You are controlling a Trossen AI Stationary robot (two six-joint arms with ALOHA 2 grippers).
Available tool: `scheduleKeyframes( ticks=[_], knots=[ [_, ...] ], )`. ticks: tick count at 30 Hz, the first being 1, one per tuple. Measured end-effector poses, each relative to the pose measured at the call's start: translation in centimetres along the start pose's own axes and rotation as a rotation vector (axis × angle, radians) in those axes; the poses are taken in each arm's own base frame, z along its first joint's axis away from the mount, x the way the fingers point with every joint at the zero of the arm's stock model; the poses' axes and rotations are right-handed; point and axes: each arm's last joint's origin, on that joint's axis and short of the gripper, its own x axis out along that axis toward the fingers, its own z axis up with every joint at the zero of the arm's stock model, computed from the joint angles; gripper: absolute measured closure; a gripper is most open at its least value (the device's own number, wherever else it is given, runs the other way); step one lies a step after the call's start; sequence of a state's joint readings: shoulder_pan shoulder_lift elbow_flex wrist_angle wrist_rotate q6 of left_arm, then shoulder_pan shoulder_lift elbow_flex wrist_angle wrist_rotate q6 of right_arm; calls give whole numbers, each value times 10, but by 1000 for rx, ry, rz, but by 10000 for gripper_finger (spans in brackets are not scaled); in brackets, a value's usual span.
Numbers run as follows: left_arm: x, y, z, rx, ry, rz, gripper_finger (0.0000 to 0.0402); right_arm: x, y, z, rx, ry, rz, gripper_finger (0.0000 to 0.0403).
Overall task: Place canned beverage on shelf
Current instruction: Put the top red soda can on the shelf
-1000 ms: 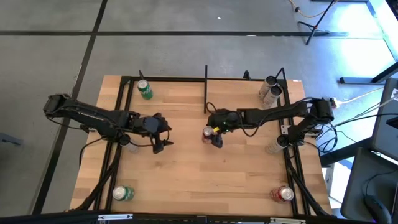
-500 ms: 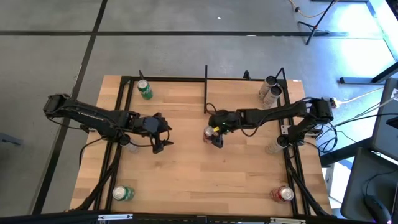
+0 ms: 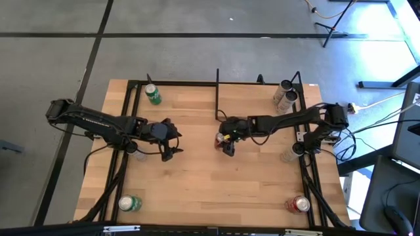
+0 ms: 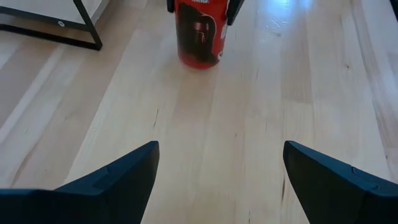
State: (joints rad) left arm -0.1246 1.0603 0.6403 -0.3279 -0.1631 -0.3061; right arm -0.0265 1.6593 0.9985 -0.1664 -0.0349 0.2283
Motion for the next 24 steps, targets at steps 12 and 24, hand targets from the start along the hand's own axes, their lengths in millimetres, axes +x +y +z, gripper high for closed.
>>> scheduleKeyframes(
  ticks=[12, 24],
  knots=[
    [0, -1, 2, -35, -21, -4, 70, -102, -23, 12, 28, -76, -82, 125],
    [-1, -3, 14, -69, -154, 1, 70, -161, -111, 0, 48, -53, -319, 125]
  ],
)
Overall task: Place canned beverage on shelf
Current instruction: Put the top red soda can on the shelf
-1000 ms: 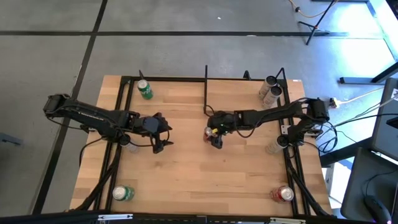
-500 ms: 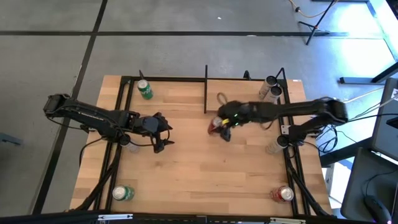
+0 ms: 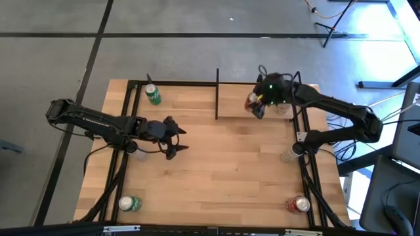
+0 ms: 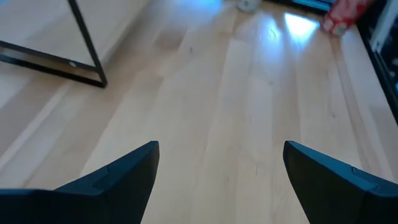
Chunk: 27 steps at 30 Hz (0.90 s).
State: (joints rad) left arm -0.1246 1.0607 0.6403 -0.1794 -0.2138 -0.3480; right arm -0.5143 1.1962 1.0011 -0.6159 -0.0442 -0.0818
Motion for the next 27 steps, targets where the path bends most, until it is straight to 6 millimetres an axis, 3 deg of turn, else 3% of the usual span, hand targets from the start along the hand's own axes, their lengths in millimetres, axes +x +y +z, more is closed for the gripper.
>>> scheduleKeyframes(
  ticks=[11, 27],
  knots=[
    [0, 1, 2, -101, -42, 54, 70, -1, -44, -11, -44, 62, -69, 125],
    [0, 0, 6, -138, -79, 38, 70, 35, -78, -25, -33, 210, -95, 125]
  ],
)
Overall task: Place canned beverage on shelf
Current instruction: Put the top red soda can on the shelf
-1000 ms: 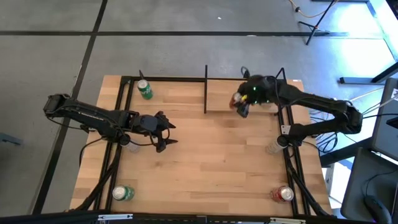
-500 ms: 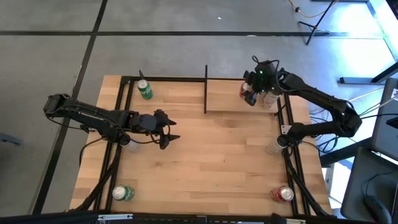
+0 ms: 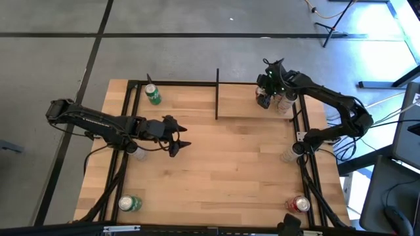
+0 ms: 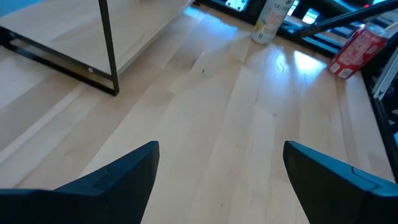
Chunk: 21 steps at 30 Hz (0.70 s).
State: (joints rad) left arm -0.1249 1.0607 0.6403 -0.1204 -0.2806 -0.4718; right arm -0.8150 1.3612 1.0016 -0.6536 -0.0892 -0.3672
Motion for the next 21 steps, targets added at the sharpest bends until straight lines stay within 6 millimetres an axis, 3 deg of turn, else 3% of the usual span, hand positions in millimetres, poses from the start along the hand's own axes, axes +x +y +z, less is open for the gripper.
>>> scheduleKeyframes(
  ticks=[8, 15, 21],
  knots=[
    [0, 0, 1, -1, -8, -4, 70, 4, -1, 0, -8, 14, -12, 125],
    [0, 0, 1, 4, -8, -5, 70, 4, -1, 0, -9, 23, -29, 71],
    [0, 0, 1, 7, -8, -5, 70, 4, -2, -1, -11, 41, -67, 85]
  ],
)
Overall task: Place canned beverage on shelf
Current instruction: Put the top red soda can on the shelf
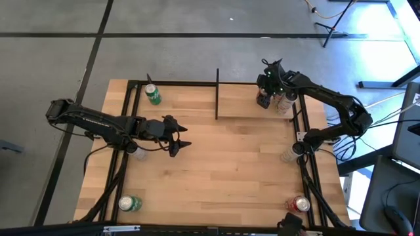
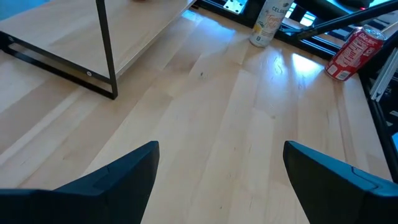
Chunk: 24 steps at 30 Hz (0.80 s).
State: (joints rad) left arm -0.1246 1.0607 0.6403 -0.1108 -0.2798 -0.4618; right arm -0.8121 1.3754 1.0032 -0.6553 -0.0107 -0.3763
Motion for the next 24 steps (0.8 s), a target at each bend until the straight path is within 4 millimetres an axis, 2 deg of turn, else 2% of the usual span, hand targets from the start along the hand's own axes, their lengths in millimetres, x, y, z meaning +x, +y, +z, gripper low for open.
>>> scheduleKeyframes(
  ticks=[8, 15, 24],
  knots=[
    [0, 0, 0, 0, 0, 0, 70, -1, 0, 0, 3, 11, -17, 93],
    [0, 0, 0, 1, 5, -10, 70, -13, -4, 9, 12, 16, -15, 88],
    [0, 0, 0, 1, 5, -10, 70, -12, -2, 5, 39, 44, 14, 87]
  ],
)
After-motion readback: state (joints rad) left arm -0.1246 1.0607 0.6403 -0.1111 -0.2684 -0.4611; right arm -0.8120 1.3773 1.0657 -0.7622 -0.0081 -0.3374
